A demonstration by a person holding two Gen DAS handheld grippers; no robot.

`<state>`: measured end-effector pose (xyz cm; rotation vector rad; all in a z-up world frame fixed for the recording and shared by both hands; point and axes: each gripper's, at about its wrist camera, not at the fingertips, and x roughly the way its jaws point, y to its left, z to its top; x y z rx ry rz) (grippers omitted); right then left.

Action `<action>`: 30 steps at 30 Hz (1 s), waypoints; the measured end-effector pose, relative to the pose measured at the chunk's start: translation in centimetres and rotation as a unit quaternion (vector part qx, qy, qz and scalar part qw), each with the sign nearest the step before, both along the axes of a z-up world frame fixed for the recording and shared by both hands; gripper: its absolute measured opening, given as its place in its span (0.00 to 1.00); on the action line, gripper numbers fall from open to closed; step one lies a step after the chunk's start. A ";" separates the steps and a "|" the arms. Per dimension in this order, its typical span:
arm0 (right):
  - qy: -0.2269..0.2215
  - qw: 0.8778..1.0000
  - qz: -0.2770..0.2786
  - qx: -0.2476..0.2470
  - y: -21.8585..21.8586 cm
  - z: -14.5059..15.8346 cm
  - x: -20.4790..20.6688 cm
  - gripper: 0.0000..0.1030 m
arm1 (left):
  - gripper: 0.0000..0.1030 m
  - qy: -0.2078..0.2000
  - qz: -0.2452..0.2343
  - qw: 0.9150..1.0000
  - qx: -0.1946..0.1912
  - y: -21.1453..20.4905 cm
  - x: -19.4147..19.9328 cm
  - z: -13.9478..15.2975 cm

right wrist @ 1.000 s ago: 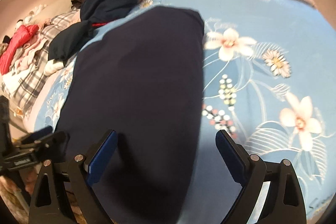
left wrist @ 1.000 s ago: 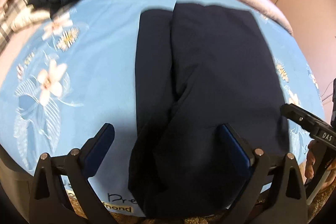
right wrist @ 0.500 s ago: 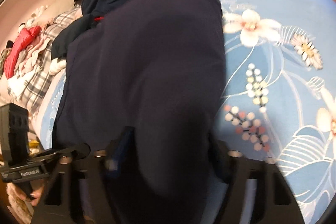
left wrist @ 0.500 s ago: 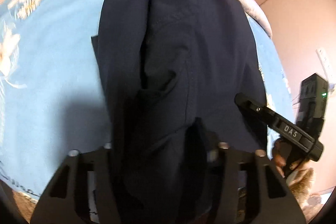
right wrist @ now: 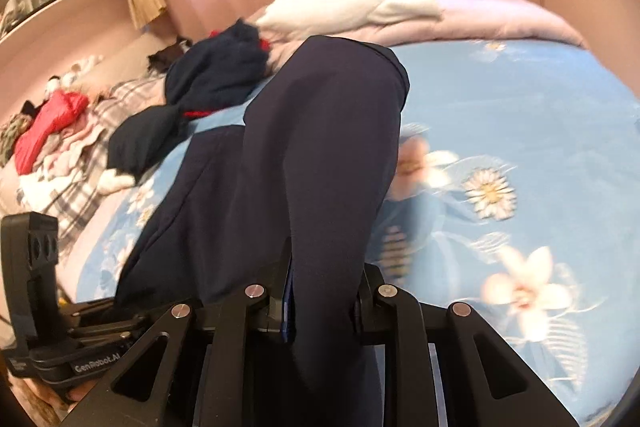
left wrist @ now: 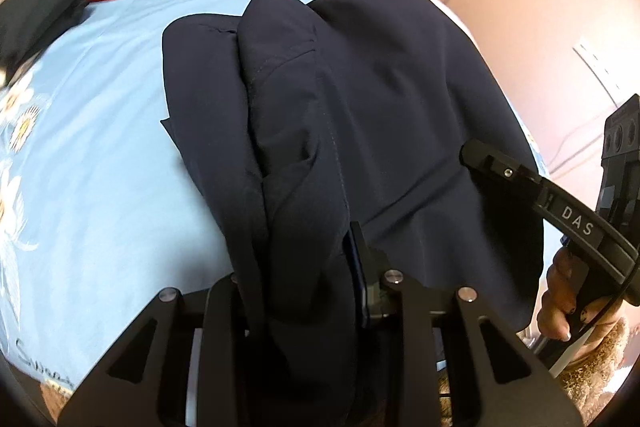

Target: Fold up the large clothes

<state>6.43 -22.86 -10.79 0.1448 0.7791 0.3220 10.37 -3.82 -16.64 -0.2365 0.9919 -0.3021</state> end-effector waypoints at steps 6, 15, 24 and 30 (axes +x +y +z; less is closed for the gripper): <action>0.031 0.998 -0.045 -0.009 -3.1 -1.9 1.0 0.23 | 0.27 0.033 -0.023 0.999 0.003 -2.4 2.3 -2.1; 0.075 0.992 -0.097 -0.029 -3.8 -4.2 1.9 0.53 | 0.51 0.060 -0.002 0.998 0.032 -1.7 3.5 -3.2; 0.008 0.992 -0.116 -0.054 -1.9 1.8 -1.5 0.96 | 0.94 -0.023 0.029 0.998 0.054 -0.8 -1.1 2.6; -0.043 0.990 -0.115 -0.062 -0.6 5.4 -4.6 0.98 | 1.00 -0.087 0.050 0.991 0.089 -1.2 -3.9 6.2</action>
